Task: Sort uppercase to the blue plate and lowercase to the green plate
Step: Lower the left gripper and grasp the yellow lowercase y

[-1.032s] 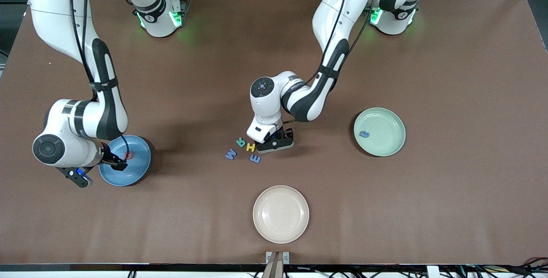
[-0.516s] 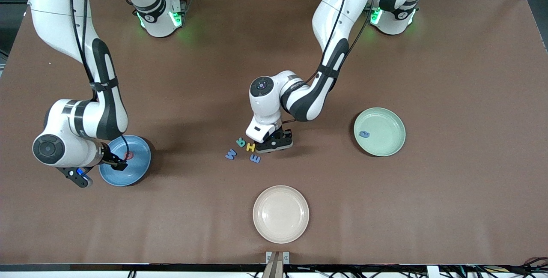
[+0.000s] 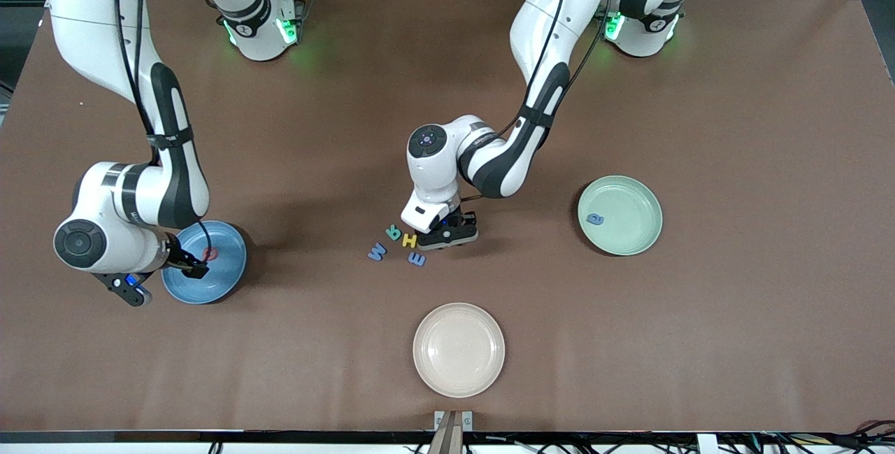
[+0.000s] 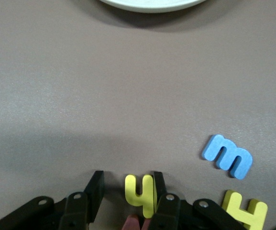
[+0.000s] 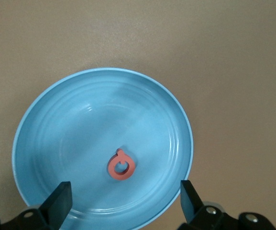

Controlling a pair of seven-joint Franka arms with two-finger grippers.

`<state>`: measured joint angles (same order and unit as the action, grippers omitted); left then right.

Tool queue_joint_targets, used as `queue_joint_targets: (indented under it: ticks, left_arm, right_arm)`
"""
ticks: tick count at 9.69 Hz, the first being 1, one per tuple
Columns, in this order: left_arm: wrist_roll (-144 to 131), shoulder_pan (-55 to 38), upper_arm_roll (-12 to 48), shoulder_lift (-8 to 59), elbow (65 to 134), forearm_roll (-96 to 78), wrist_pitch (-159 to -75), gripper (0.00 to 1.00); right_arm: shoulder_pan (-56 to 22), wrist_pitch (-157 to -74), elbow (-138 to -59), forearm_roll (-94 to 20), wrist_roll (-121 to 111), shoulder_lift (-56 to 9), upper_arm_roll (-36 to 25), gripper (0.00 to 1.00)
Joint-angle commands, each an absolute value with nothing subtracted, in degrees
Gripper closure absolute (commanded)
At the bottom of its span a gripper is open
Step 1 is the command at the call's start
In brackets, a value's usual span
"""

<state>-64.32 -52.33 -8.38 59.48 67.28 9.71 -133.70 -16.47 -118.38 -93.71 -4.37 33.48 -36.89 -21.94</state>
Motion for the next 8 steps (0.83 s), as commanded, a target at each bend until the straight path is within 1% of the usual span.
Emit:
queue_joint_targets:
  ticks: [1,2,3,4,8]
  left_arm:
    - [-64.42,-52.29,-8.35,59.68,66.8,8.79,-132.54,0.68]
    - [-64.42,-52.29,-8.35,59.68,66.8,8.88,-132.54,0.69]
    - [-64.34,-52.29,-8.44,59.68,66.8,8.88,-132.54,0.73]
    - [-64.25,-52.29,-8.44,59.68,66.8,8.79,-132.54,0.81]
    - [-59.09,-52.21,-8.52,59.07,66.97,8.18,-132.45,0.86]
  right_arm:
    - [-16.26,-118.48,-94.92,-3.25,33.57,-35.6,-21.27,0.0]
    - [-16.26,-118.48,-94.92,-3.25,33.57,-35.6,-21.27,0.0]
    - [-16.26,-118.48,-94.92,-3.25,33.57,-35.6,-21.27,0.0]
    - [-16.43,-118.48,-94.83,-3.34,33.75,-35.68,-21.27,0.0]
    - [-18.71,-118.48,-94.31,-3.95,37.95,-35.86,-20.74,0.0]
